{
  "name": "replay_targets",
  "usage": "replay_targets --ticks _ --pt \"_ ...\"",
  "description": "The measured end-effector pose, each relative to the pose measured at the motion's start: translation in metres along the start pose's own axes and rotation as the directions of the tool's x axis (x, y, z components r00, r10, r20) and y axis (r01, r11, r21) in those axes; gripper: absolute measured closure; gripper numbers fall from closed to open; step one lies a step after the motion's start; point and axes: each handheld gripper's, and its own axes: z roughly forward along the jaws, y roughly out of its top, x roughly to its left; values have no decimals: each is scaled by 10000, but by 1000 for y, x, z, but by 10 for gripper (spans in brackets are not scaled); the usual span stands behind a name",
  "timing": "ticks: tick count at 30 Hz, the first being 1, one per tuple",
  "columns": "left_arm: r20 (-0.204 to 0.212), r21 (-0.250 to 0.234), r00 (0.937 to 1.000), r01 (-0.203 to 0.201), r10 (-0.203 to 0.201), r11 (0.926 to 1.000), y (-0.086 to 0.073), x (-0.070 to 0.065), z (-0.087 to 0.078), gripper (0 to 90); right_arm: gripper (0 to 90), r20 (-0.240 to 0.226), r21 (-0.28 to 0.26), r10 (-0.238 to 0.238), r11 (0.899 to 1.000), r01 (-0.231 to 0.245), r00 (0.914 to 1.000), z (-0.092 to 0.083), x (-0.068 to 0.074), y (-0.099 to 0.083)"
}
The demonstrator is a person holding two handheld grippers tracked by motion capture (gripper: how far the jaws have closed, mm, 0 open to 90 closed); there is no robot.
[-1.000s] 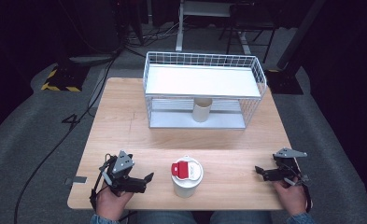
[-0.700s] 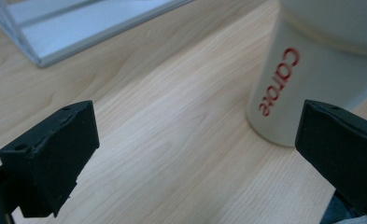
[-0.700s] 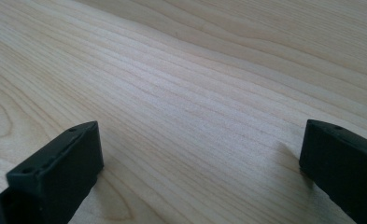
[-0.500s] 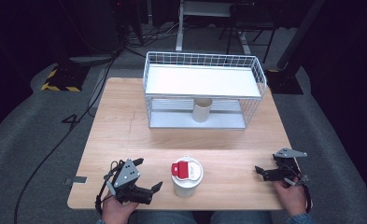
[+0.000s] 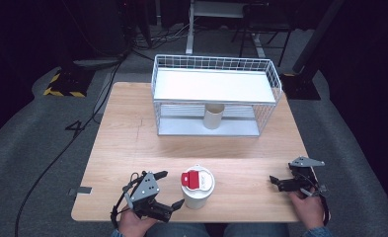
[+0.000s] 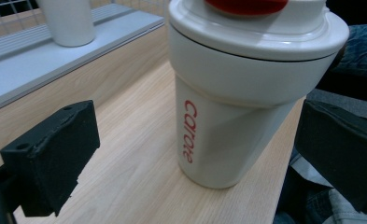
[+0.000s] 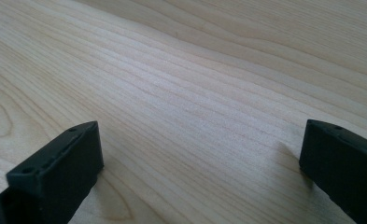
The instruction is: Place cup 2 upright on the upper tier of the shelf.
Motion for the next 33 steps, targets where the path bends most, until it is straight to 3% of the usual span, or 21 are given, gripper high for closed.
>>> replay_targets --ticks 5,12,17,20,24,33 --pt "432 -131 9991 -41 47 9999 -1 -4 12 3 0 -2 0 -2 10000 2 10000 0 0 0" --pt "596 47 9982 -81 78 10000 -1 -9 30 0 0 -2 0 -1 10000 1 10000 0 0 0" --pt "780 -105 9969 50 -42 9999 -3 -12 38 0 0 0 -3 -6 10000 6 10000 0 0 0" --pt "636 -208 9978 219 -205 9995 -4 -15 43 0 0 -1 0 0 10000 0 10000 0 0 0" --pt "208 -133 9997 94 -91 9999 -4 -18 49 1 0 -1 -1 -2 10000 2 10000 0 0 0" --pt "462 -173 9970 630 -621 9979 -11 -15 60 2 0 -4 3 0 10000 0 10000 0 0 0"
